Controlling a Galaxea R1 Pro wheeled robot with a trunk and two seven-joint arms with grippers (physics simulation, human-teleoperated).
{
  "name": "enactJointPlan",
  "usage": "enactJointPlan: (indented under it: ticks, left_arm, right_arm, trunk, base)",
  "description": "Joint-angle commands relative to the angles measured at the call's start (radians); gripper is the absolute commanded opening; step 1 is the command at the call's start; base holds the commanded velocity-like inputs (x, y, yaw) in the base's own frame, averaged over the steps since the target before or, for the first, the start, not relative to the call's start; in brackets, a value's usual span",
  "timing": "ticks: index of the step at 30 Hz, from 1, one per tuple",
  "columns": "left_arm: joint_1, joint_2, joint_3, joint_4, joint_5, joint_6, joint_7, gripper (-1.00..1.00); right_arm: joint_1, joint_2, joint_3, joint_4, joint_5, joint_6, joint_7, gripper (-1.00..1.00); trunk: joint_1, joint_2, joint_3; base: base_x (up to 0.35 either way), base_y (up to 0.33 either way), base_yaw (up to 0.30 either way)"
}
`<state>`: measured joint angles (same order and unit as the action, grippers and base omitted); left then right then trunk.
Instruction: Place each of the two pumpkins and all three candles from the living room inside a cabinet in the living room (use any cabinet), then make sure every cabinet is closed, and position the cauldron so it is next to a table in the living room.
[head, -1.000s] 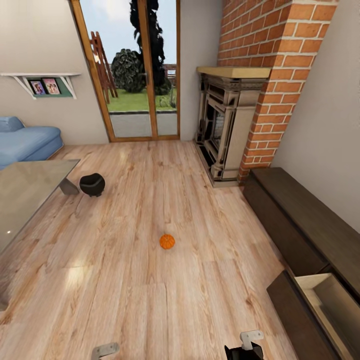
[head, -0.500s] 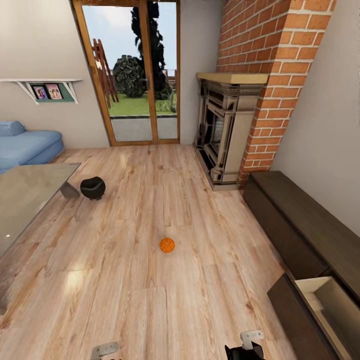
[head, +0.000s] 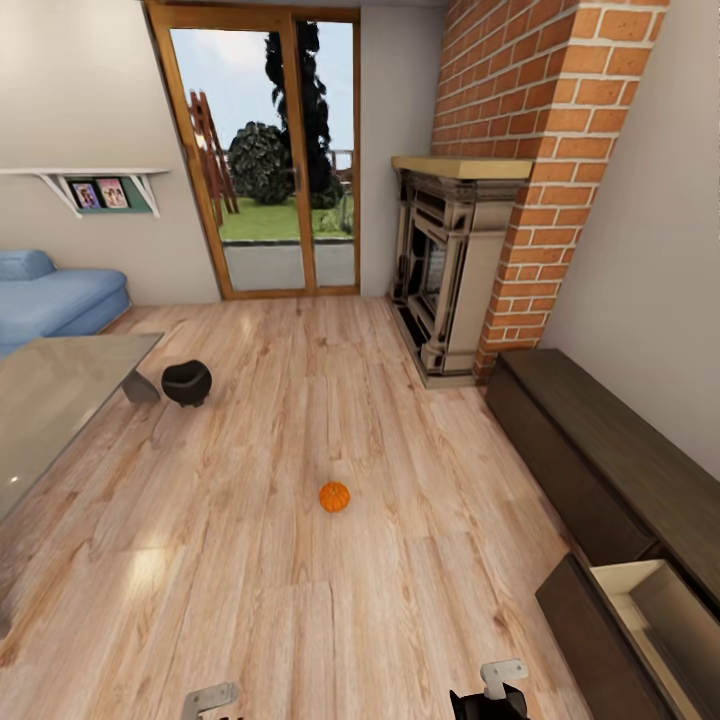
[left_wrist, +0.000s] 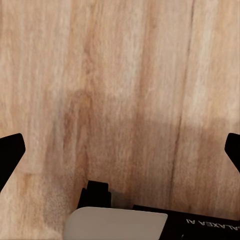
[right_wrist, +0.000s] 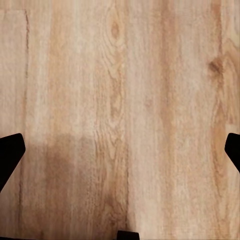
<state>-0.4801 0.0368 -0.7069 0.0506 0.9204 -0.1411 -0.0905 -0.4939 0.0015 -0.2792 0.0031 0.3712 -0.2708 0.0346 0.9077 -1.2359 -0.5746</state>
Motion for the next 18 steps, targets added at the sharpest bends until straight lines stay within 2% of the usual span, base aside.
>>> enactJointPlan:
  ticks: [1,18]
  left_arm:
    - [0.0,0.0,0.0,0.0,0.0,0.0,0.0,1.0]
    - [0.0,0.0,0.001,0.0,0.0,0.0,0.0,1.0]
  right_arm:
    - [0.0,0.0,0.0,0.0,0.0,0.0,0.0,1.0]
    - [0.0,0.0,0.0,0.0,0.0,0.001,0.0,1.0]
  trunk:
    - [0.0,0.0,0.002]
    - [0.0,0.0,0.029]
  base:
    - [0.0,0.0,0.0]
    - [0.0,0.0,0.0]
